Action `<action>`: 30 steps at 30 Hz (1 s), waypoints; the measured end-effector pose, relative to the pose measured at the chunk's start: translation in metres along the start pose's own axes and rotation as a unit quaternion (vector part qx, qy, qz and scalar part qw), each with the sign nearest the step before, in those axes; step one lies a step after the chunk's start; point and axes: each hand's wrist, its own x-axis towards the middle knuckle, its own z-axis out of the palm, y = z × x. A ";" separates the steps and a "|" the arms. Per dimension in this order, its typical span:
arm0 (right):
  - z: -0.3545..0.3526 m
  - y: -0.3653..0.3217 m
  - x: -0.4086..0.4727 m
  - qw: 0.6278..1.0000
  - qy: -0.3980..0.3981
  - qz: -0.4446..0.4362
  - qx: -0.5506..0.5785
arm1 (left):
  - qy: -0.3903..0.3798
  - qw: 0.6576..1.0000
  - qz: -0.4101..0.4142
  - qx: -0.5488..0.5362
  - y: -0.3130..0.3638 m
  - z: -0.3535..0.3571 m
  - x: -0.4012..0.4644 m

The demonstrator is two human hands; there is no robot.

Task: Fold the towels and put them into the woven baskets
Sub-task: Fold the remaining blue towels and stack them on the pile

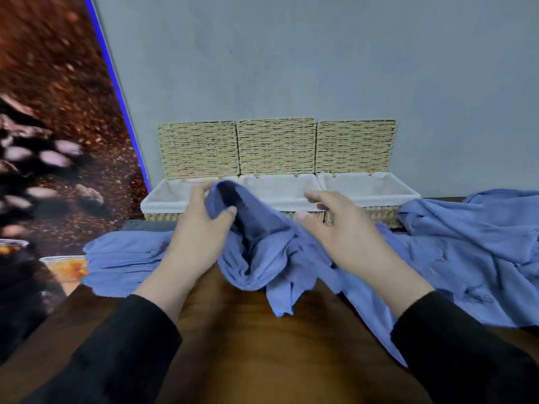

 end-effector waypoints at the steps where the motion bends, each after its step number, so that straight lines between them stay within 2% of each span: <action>1: 0.011 0.008 -0.004 1.000 -0.009 0.016 0.015 | -0.053 0.997 0.002 0.048 -0.016 0.007 -0.005; 3: 0.038 0.025 -0.013 0.996 -0.050 0.069 0.039 | -0.147 0.979 -0.012 0.143 -0.051 0.026 -0.023; 6: 0.071 0.044 -0.026 0.989 -0.097 0.101 0.050 | -0.197 0.930 -0.005 0.311 -0.082 0.052 -0.044; 9: 0.079 0.061 -0.024 0.989 -0.106 0.098 0.030 | -0.218 0.947 0.015 0.237 -0.084 0.061 -0.038; 12: 0.069 0.074 -0.018 0.991 -0.077 0.106 -0.011 | -0.238 0.942 0.070 0.224 -0.084 0.066 -0.034; 14: 0.063 0.080 -0.016 0.992 -0.054 0.113 -0.002 | -0.228 0.959 0.052 0.157 -0.084 0.066 -0.030; 17: 0.052 0.075 -0.014 0.992 0.003 0.112 0.051 | -0.174 0.984 0.025 0.019 -0.080 0.055 -0.022; 20: 0.047 0.067 -0.014 0.988 0.054 0.099 0.110 | -0.079 0.994 0.053 0.059 -0.078 0.046 -0.016; 23: 0.053 0.065 -0.017 0.970 0.063 0.107 0.207 | -0.001 0.999 0.010 0.049 -0.076 0.047 -0.016; 25: 0.057 0.063 -0.019 0.957 0.063 0.120 0.258 | 0.021 0.999 0.011 0.030 -0.073 0.045 -0.018; 27: 0.059 0.058 -0.020 0.945 0.042 0.131 0.295 | 0.002 0.997 0.067 0.041 -0.066 0.043 -0.021; 30: 0.064 0.054 -0.023 0.933 -0.003 0.124 0.337 | -0.121 0.980 0.138 0.070 -0.060 0.050 -0.031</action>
